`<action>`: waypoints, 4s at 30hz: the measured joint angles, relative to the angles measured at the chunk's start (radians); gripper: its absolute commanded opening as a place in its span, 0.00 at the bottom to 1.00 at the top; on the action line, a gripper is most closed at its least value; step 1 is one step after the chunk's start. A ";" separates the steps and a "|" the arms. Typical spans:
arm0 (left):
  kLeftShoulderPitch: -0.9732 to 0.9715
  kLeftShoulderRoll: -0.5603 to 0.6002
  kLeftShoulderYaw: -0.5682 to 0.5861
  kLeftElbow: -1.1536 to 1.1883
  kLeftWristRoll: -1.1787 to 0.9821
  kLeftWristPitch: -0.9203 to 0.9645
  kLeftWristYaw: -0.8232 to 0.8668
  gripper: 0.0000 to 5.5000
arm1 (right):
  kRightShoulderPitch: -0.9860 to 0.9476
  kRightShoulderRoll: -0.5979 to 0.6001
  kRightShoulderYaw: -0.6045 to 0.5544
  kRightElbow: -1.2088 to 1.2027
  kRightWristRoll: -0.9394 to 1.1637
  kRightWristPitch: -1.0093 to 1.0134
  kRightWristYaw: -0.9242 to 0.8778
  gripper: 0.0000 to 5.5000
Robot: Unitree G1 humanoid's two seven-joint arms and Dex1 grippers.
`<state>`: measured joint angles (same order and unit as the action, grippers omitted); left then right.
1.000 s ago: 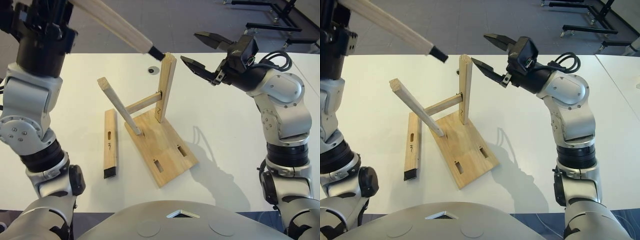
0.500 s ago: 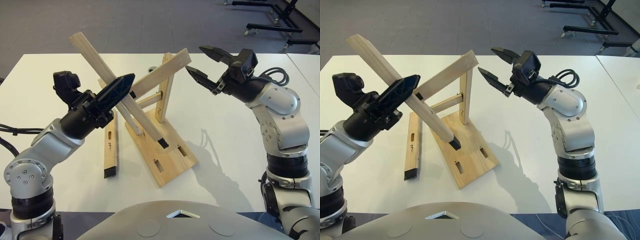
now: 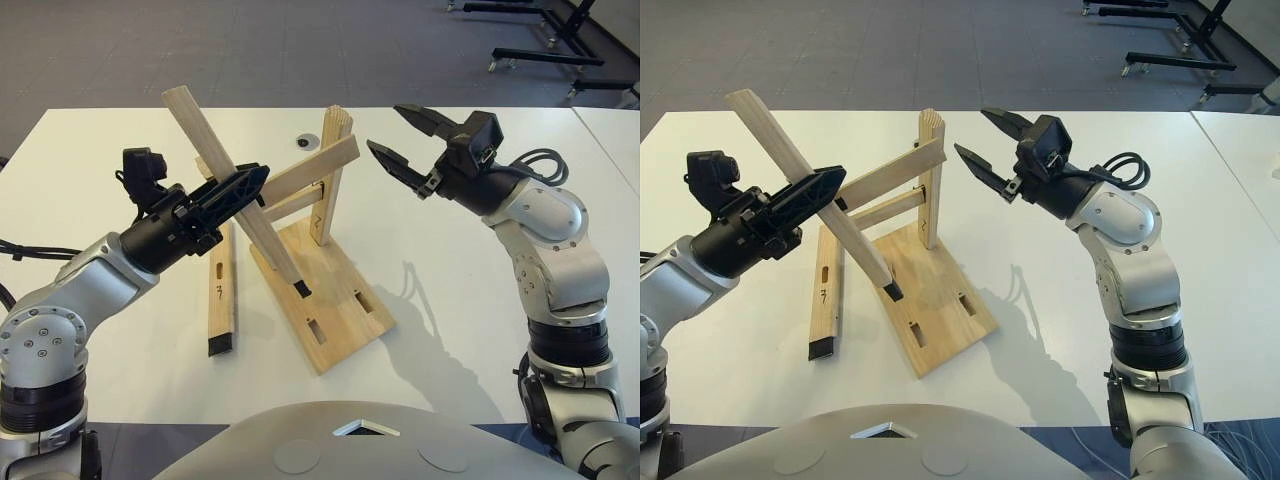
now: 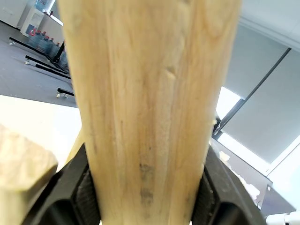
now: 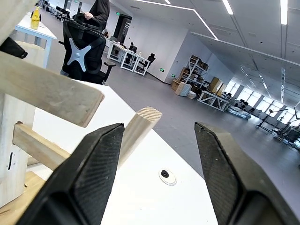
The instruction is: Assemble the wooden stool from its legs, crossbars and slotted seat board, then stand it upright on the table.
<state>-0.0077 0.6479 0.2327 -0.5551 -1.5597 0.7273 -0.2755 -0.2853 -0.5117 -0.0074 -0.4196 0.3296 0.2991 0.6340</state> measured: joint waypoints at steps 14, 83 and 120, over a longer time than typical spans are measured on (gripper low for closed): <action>-0.081 -0.012 -0.016 0.014 0.179 -0.017 -0.109 0.37 | 0.016 0.002 -0.045 -0.067 -0.003 0.005 -0.068 0.50; 0.478 -0.204 -0.205 -0.096 0.797 -0.551 -0.616 0.37 | 0.128 -0.002 -0.041 -0.178 0.043 0.115 -0.138 0.50; 0.349 0.053 -0.272 -0.122 1.069 -0.513 -0.596 0.49 | 0.005 0.059 -0.110 -0.239 0.223 0.244 -0.230 0.50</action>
<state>0.3416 0.7011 -0.0390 -0.6776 -0.4909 0.2141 -0.8712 -0.2802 -0.4528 -0.1169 -0.6582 0.5523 0.5430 0.4042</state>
